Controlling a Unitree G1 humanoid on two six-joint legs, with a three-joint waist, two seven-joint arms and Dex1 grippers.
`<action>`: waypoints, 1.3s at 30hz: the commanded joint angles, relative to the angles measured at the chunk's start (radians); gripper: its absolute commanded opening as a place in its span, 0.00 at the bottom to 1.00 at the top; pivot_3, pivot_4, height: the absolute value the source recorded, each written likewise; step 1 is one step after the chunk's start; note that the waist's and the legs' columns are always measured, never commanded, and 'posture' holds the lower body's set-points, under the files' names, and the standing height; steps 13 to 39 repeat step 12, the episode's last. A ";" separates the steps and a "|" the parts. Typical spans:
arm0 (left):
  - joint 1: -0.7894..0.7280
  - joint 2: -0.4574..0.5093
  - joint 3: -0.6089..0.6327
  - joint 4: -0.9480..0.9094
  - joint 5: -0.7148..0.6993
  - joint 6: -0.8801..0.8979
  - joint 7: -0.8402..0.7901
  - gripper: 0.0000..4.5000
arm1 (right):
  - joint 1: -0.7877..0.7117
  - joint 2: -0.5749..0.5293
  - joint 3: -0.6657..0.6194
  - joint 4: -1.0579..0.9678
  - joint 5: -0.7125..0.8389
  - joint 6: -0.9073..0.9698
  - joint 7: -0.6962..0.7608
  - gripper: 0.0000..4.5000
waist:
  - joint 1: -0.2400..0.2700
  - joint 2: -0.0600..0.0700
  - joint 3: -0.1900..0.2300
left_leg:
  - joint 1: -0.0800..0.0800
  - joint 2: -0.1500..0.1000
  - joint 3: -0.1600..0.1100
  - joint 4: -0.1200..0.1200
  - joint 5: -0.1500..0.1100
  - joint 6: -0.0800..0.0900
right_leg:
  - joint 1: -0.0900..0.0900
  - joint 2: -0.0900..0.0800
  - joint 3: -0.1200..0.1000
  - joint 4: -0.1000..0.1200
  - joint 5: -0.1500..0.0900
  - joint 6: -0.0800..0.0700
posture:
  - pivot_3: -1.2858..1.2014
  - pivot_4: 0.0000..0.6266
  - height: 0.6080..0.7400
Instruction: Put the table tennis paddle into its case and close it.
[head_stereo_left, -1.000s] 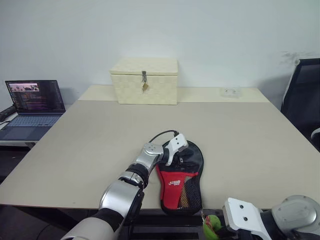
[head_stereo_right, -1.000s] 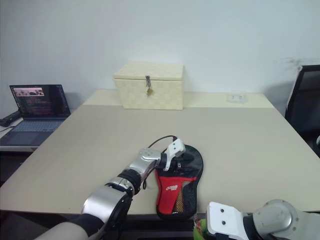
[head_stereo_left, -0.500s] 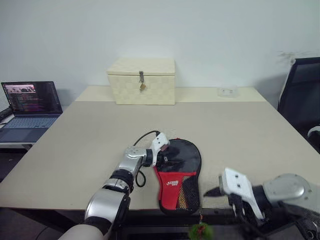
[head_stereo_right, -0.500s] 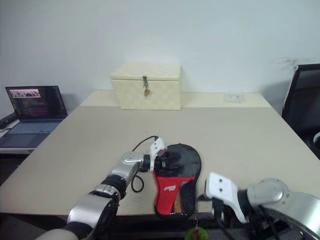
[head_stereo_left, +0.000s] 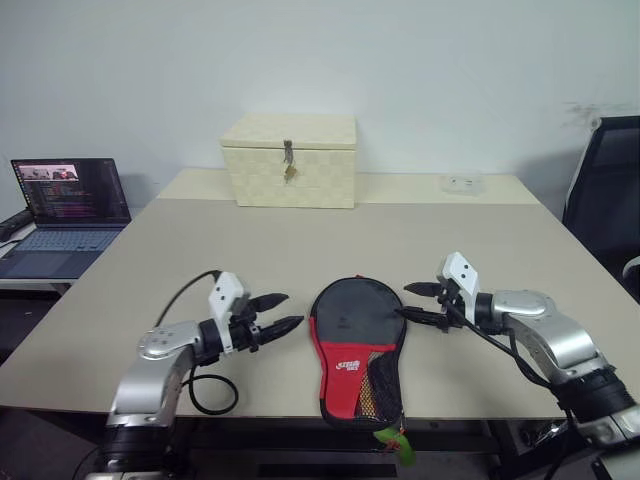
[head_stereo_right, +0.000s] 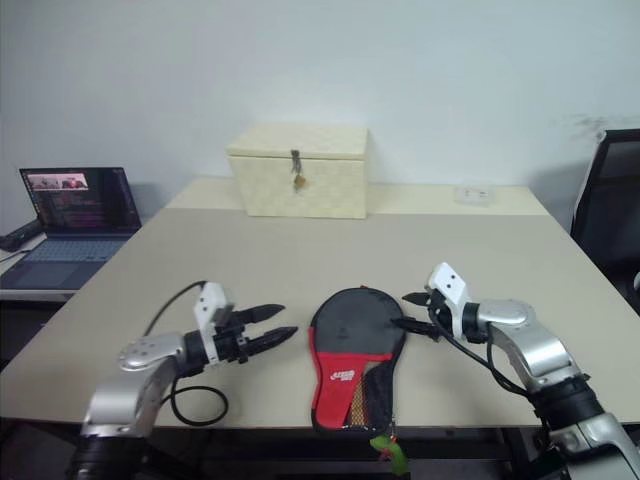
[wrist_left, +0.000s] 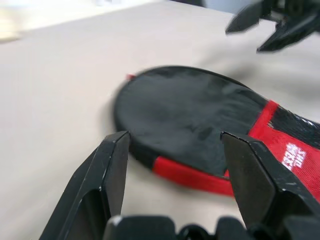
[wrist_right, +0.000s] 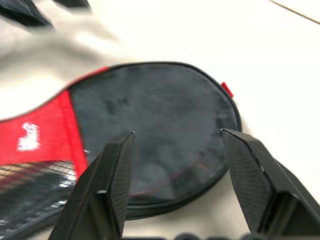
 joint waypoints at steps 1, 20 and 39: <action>-0.034 0.005 -0.003 -0.080 -0.040 0.030 0.045 0.70 | -0.038 -0.012 -0.051 0.120 -0.047 -0.103 0.052 0.66 | 0.001 0.000 0.000 | 0.000 0.000 0.000 0.000 0.000 0.000 | 0.000 0.000 0.000 0.000 0.000 0.000 | 0.52 0.24 1.00; -0.142 -0.008 -0.089 0.049 -0.036 -0.033 0.034 0.70 | -0.006 -0.077 -0.137 0.163 -0.110 -0.131 0.071 0.66 | -0.013 0.002 0.001 | 0.000 0.002 0.004 -0.001 0.000 0.000 | -0.002 0.001 0.001 0.000 0.001 -0.002 | 0.52 0.24 1.00; -0.142 -0.008 -0.089 0.049 -0.036 -0.033 0.034 0.70 | -0.006 -0.077 -0.137 0.163 -0.110 -0.131 0.071 0.66 | -0.013 0.002 0.001 | 0.000 0.002 0.004 -0.001 0.000 0.000 | -0.002 0.001 0.001 0.000 0.001 -0.002 | 0.52 0.24 1.00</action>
